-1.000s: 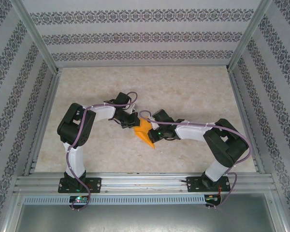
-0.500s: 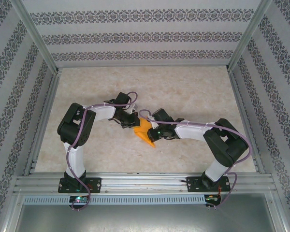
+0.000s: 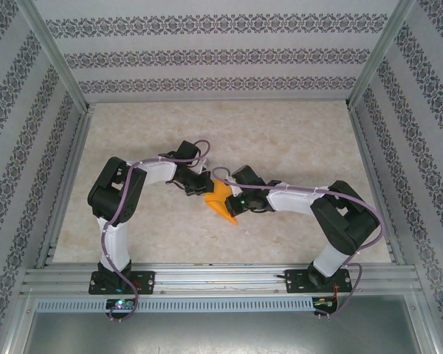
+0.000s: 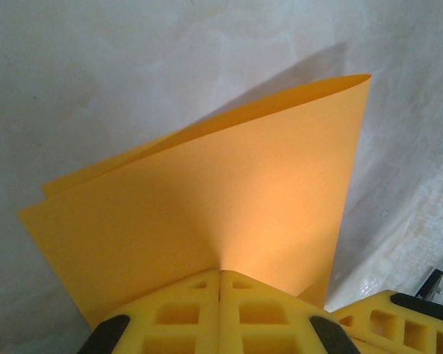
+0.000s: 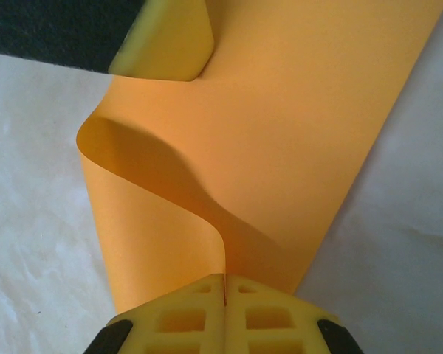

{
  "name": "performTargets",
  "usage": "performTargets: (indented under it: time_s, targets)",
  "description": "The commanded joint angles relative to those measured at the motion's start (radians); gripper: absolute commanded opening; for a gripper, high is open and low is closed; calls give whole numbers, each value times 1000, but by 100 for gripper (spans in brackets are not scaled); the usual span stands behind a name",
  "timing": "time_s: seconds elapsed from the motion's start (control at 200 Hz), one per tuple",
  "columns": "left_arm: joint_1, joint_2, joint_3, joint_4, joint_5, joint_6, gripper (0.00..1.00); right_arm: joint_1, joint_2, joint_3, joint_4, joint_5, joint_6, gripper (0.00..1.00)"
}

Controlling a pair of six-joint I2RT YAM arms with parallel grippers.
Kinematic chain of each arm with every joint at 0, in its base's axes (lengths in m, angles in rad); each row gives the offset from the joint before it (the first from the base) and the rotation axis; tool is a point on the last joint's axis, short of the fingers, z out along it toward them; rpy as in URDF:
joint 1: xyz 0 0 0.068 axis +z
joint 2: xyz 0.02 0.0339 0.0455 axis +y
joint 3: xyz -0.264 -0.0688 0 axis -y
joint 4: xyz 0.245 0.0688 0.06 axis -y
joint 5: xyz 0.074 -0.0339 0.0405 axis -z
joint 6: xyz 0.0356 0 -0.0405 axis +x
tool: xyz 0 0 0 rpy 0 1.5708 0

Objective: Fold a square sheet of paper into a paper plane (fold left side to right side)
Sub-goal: Third fold the triangle at the center of the table.

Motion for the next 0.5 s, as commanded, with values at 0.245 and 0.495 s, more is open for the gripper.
performTargets:
  time_s: [0.245,0.495]
  targets:
    - [-19,55,-16,-62,-54,27,2,-7,35,49,-60,27,-46,0]
    - [-21,56,-16,-63,-52,27,2,4,52,59,-89,6,-62,0]
